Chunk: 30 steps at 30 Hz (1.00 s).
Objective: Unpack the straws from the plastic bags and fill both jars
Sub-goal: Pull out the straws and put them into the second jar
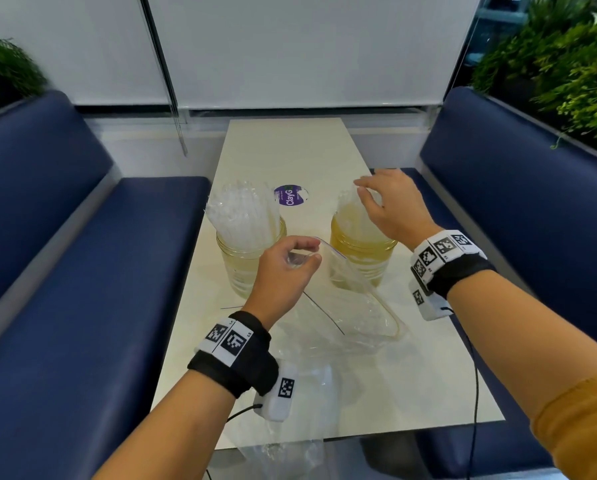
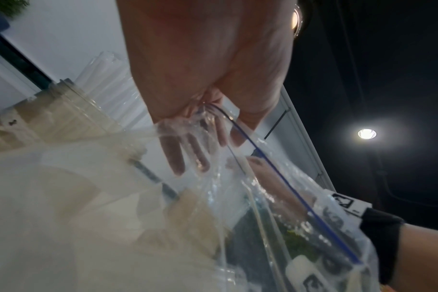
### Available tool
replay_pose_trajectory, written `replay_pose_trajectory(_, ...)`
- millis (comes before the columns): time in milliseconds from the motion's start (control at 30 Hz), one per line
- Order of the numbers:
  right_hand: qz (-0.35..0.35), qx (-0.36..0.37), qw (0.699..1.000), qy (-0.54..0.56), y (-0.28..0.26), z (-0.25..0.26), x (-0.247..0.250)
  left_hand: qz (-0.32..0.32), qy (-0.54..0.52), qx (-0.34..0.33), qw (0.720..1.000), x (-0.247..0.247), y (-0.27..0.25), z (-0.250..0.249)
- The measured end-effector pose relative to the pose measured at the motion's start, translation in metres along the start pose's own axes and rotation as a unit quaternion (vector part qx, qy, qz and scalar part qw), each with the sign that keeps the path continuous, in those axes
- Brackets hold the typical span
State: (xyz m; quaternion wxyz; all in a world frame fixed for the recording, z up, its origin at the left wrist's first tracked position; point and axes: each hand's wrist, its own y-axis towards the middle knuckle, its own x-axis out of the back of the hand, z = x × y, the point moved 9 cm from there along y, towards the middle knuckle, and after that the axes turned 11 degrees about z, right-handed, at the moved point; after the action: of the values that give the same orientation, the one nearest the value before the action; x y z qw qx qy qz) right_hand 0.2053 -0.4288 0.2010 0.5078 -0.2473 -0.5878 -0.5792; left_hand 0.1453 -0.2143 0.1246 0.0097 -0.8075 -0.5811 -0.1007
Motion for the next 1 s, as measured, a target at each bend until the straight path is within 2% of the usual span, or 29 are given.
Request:
replay_pose_trajectory(100, -0.114, 0.118, 0.986, 0.002, -0.017, 0.051, 0.044, 0.008, -0.008, 0.005, 1.0, -0.004, 0.001, -0.001)
replay_pose_trajectory(133, -0.102, 0.136, 0.985, 0.006, -0.02, 0.07, 0.052, 0.011, -0.014, 0.005, 1.0, -0.006, 0.002, -0.002)
replay_pose_trajectory(167, -0.046, 0.142, 0.989, 0.022, -0.021, 0.083, 0.049, 0.015, -0.02, 0.007, 1.0, -0.007, 0.003, -0.002)
replay_pose_trajectory(233, 0.161, 0.088, 0.98, 0.071, -0.024, 0.096, 0.016, 0.023, -0.028, 0.01, 0.999, -0.01, 0.004, -0.003)
replay_pose_trajectory(300, 0.351, 0.036, 0.933, 0.07, -0.046, 0.104, -0.03, 0.026, -0.025, 0.009, 0.999, -0.011, 0.004, -0.004)
replay_pose_trajectory(367, 0.438, 0.024, 0.898, -0.027, -0.068, 0.11, -0.065, 0.028, -0.025, 0.01, 0.999, -0.013, 0.003, -0.005)
replay_pose_trajectory(500, 0.457, -0.034, 0.875, -0.154, -0.083, 0.1, -0.1, 0.04, -0.022, 0.012, 0.999, -0.017, 0.001, -0.007)
replay_pose_trajectory(633, 0.47, -0.074, 0.852, -0.218, -0.091, 0.08, -0.116, 0.049, -0.017, 0.013, 0.999, -0.02, -0.001, -0.007)
replay_pose_trajectory(900, 0.522, -0.098, 0.836, -0.14, -0.103, 0.066, -0.128, 0.052, 0.02, -0.007, 0.998, -0.018, -0.003, -0.003)
replay_pose_trajectory(1000, 0.526, -0.089, 0.832, -0.155, -0.102, 0.068, -0.123, 0.059, 0.022, -0.018, 0.998, -0.021, -0.005, -0.004)
